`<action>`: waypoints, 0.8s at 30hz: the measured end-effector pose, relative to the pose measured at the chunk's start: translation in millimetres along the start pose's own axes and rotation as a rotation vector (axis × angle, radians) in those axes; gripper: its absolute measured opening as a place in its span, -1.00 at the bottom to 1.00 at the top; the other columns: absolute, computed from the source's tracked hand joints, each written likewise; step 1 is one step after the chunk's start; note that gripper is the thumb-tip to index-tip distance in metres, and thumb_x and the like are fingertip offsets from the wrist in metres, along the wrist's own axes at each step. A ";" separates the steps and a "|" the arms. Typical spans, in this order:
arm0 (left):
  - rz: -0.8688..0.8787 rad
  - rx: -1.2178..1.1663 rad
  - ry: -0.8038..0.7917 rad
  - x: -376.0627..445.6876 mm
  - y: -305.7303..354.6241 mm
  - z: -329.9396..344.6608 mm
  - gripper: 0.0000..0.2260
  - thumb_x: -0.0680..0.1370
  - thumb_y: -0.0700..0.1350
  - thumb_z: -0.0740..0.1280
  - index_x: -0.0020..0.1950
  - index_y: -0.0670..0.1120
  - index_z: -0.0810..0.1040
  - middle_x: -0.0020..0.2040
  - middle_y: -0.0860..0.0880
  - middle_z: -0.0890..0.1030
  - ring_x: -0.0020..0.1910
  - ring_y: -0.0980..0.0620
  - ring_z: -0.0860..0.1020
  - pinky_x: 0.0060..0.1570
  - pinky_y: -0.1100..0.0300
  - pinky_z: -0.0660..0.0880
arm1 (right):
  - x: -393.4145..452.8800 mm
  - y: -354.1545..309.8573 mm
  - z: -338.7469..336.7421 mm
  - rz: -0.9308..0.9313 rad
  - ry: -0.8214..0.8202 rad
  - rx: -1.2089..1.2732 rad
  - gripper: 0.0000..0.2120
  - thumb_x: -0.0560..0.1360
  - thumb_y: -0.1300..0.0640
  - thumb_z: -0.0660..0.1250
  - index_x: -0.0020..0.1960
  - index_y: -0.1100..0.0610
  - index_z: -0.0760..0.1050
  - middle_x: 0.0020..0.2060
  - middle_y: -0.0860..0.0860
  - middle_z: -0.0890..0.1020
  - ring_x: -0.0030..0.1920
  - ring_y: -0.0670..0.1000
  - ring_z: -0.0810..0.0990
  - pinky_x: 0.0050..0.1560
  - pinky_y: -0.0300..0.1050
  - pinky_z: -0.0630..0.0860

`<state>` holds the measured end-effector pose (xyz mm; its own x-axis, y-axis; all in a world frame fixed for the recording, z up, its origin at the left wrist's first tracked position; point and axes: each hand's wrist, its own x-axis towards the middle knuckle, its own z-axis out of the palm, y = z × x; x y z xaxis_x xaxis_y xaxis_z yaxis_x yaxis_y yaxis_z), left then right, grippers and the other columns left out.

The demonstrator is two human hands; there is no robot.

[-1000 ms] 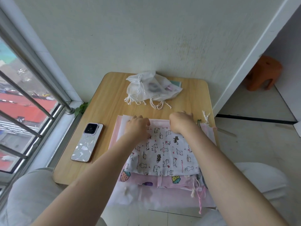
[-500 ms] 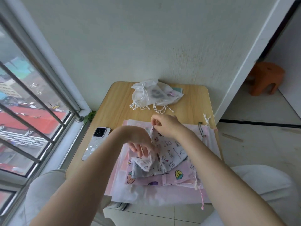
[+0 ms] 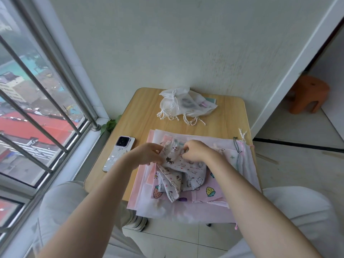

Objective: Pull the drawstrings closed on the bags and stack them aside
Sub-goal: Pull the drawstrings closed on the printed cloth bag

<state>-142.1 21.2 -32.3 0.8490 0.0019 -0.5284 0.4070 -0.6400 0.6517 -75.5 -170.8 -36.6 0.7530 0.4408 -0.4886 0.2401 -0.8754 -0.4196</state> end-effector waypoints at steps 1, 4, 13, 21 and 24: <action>-0.019 0.006 -0.021 0.0 -2.1 0.2 -0.55 0.48 -0.15 0.41 0.36 0.08 0.47 0.16 -0.02 0.59 0.02 0.04 0.55 -0.09 0.22 0.50 | 0.7 -1.3 3.4 -0.012 0.009 -0.014 -0.89 0.45 0.14 0.23 -0.21 0.11 0.50 -0.24 0.03 0.60 -0.18 0.10 0.60 -0.09 -0.06 0.43; -0.048 -0.121 -0.060 1.5 -8.9 0.8 -0.48 0.46 0.07 0.42 0.40 0.05 0.43 0.24 0.03 0.53 0.20 -0.01 0.50 0.11 0.11 0.51 | 2.3 -6.9 7.9 -0.086 0.098 0.030 -0.81 0.47 0.13 0.27 -0.29 -0.05 0.39 -0.16 0.01 0.53 -0.09 0.09 0.52 -0.05 -0.05 0.40; -0.049 -0.716 0.255 19.6 -10.4 8.6 -0.70 0.44 0.19 0.41 -0.02 0.01 0.71 0.05 -0.13 0.67 0.09 -0.14 0.62 0.21 -0.13 0.52 | -5.4 -28.9 13.2 -0.333 0.222 0.097 -0.97 0.51 0.13 0.31 -0.05 0.06 0.50 -0.12 0.01 0.58 -0.07 0.06 0.54 -0.09 0.00 0.49; -0.157 -0.967 0.399 15.1 -20.8 14.0 -0.46 0.65 0.14 0.09 -0.27 -0.07 0.73 0.00 -0.17 0.68 0.11 -0.17 0.62 0.22 -0.12 0.51 | 2.2 4.3 20.6 -0.008 0.548 0.535 -0.71 0.57 0.22 0.17 0.28 0.12 0.44 0.16 0.01 0.50 0.09 -0.03 0.49 -0.08 -0.27 0.43; -0.101 -1.062 0.400 12.4 -24.3 16.2 -0.47 0.66 0.11 0.08 -0.27 -0.10 0.69 -0.10 -0.16 0.65 -0.03 -0.14 0.63 0.20 -0.08 0.52 | 5.9 19.4 17.7 0.210 0.466 0.502 -0.73 0.57 0.17 0.12 0.19 0.17 0.49 0.09 0.13 0.59 0.02 0.06 0.53 -0.01 -0.07 0.47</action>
<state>-146.9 24.4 -63.5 0.7653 0.3835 -0.5170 0.3973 0.3505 0.8481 -77.2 -181.7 -61.2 0.9627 0.0441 -0.2669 -0.1651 -0.6859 -0.7087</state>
